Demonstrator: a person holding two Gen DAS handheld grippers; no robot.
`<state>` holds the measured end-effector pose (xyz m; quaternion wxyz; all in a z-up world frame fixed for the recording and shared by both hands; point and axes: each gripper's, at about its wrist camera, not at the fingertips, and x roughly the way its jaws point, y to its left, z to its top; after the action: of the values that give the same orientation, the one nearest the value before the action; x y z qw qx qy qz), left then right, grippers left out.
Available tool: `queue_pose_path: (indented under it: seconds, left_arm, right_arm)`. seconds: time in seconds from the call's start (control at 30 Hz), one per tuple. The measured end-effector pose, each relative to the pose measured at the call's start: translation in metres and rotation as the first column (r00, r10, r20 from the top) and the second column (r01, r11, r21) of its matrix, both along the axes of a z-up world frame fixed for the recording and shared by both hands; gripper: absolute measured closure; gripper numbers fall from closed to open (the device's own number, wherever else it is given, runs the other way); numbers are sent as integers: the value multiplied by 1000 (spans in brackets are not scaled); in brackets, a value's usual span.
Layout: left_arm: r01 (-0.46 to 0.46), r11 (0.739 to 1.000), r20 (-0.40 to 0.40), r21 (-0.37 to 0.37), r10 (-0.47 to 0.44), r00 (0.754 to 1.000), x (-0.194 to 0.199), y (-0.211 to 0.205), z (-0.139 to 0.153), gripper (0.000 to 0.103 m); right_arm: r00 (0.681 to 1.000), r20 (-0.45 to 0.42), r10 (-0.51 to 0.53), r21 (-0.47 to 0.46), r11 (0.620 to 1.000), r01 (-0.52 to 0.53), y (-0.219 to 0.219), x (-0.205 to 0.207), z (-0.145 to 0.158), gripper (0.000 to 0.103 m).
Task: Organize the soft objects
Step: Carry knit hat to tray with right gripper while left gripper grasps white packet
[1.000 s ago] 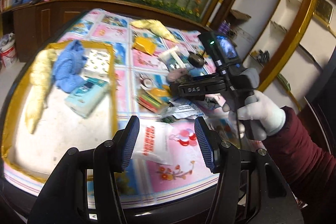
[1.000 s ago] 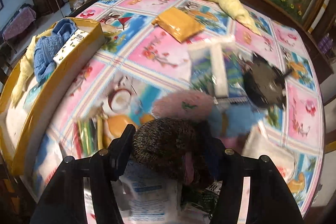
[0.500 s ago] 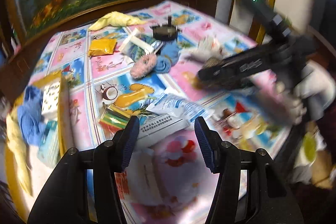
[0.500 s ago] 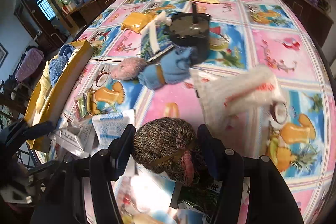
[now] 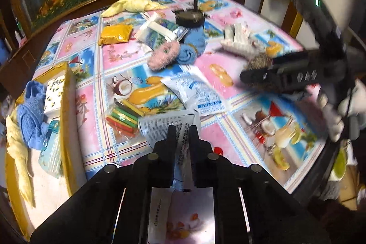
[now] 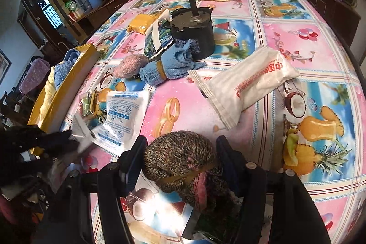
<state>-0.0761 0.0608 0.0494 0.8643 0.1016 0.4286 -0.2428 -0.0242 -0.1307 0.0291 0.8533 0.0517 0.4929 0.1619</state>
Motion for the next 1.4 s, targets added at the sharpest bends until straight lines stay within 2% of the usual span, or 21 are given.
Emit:
queue_pose_path:
  seconds: [0.1, 0.2, 0.27, 0.33, 0.4, 0.43, 0.47, 0.67, 0.77, 0.8, 0.83, 0.9, 0.93, 1.07, 1.13, 1.2, 1.3, 1.4]
  left_arm:
    - [-27, 992, 3, -121, 28, 1000, -4, 21, 20, 96]
    - [-56, 972, -5, -226, 56, 998, -7, 45, 34, 96]
    - [-85, 963, -10, -257, 86, 996, -8, 59, 39, 96]
    - [-61, 968, 8, -242, 65, 998, -13, 59, 39, 93]
    - [-16, 981, -5, -191, 16, 1000, -18, 50, 31, 72]
    - [-1, 988, -8, -154, 0, 1000, -21, 42, 26, 51]
    - [6, 993, -4, -120, -7, 1000, -23, 36, 20, 40]
    - [26, 999, -48, -26, -27, 998, -12, -3, -14, 40]
    - [9, 997, -65, 82, -4, 998, -2, -26, -35, 43]
    - [14, 997, -85, 74, -8, 996, 0, -28, -40, 48]
    - [22, 999, -78, 36, -19, 997, 0, -28, -39, 60]
    - [11, 1000, -92, -14, -12, 996, 1, -22, -36, 65]
    - [9, 999, -89, -49, -13, 996, 0, -18, -33, 75]
    - [-40, 985, -63, -169, 30, 998, -4, 7, -11, 76]
    - [-72, 966, -45, -248, 63, 997, -9, 28, 6, 76]
    - [-113, 949, -26, -294, 111, 994, -14, 52, 22, 75]
    - [-194, 934, 5, -301, 205, 979, -19, 93, 39, 75]
    - [-305, 912, 2, -274, 318, 948, -18, 138, 39, 75]
  right_arm:
    - [1000, 12, 12, 30, 999, -12, 2, -7, 5, 44]
    - [998, 54, 18, 43, 999, -20, 7, -16, 19, 44]
    - [996, 84, 37, 53, 998, -41, 12, -21, 31, 44]
    - [993, 109, 52, 38, 998, -57, 19, -23, 38, 44]
    - [992, 108, 66, 36, 997, -70, 26, -23, 39, 44]
    - [993, 99, 70, 46, 996, -75, 28, -22, 38, 44]
    - [993, 91, 74, 56, 995, -79, 29, -22, 36, 44]
    - [996, 66, 64, 79, 995, -69, 31, -27, 27, 44]
    - [996, 70, 56, 79, 995, -61, 27, -30, 29, 44]
    - [996, 74, 51, 79, 995, -57, 25, -31, 31, 44]
    - [996, 76, 48, 82, 995, -54, 24, -32, 33, 44]
    - [995, 85, 46, 86, 995, -54, 22, -34, 37, 44]
    - [995, 88, 48, 86, 995, -56, 22, -35, 38, 44]
    - [993, 101, 64, 96, 993, -74, 30, -35, 41, 44]
    - [992, 96, 79, 122, 988, -91, 38, -32, 42, 44]
    - [990, 92, 107, 143, 982, -119, 50, -29, 45, 44]
    - [980, 101, 170, 171, 968, -186, 77, -26, 56, 44]
    - [963, 107, 246, 216, 940, -264, 112, -21, 65, 44]
